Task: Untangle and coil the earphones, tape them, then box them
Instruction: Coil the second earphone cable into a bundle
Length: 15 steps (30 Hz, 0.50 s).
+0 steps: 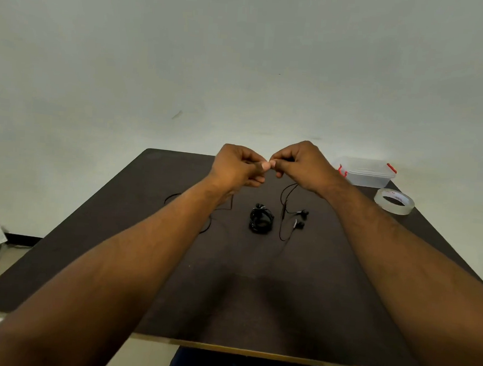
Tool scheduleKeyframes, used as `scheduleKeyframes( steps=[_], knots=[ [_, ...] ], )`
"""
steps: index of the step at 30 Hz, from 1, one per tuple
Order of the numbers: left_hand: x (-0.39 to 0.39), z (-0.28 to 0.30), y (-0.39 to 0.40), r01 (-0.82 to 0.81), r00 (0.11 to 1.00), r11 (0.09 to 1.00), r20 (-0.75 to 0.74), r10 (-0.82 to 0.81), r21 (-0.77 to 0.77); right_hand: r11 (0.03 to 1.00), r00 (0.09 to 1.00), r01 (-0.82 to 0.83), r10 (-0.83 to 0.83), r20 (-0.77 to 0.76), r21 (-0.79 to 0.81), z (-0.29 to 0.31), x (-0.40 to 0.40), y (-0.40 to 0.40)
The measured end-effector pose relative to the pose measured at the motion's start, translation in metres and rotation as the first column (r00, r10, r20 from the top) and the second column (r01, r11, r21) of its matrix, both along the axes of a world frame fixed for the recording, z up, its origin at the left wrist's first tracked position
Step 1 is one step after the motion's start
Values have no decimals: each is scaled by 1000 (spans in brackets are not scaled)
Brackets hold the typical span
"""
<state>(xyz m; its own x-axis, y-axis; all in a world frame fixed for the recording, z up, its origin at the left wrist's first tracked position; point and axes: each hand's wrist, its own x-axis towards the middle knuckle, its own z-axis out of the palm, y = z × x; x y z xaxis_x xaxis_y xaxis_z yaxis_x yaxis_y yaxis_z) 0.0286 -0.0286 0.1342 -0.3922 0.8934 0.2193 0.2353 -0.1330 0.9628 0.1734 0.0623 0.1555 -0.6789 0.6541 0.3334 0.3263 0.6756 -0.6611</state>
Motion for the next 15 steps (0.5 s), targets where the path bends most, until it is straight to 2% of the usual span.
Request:
scheduleKeyframes(
  steps=[4,7,15],
  knots=[
    [-16,4,1,-75,987,997,-140,79,31,1000,1000,10,-10,-13,-19,0,7,4],
    [-41,10,-3,-192,968,980,-153,197,48,997,997,40,-45,-67,-73,0,21,10],
    [-82,11,-9,-272,942,961,-194,275,45,988,999,36,-36,1,-153,3,39,17]
  ],
)
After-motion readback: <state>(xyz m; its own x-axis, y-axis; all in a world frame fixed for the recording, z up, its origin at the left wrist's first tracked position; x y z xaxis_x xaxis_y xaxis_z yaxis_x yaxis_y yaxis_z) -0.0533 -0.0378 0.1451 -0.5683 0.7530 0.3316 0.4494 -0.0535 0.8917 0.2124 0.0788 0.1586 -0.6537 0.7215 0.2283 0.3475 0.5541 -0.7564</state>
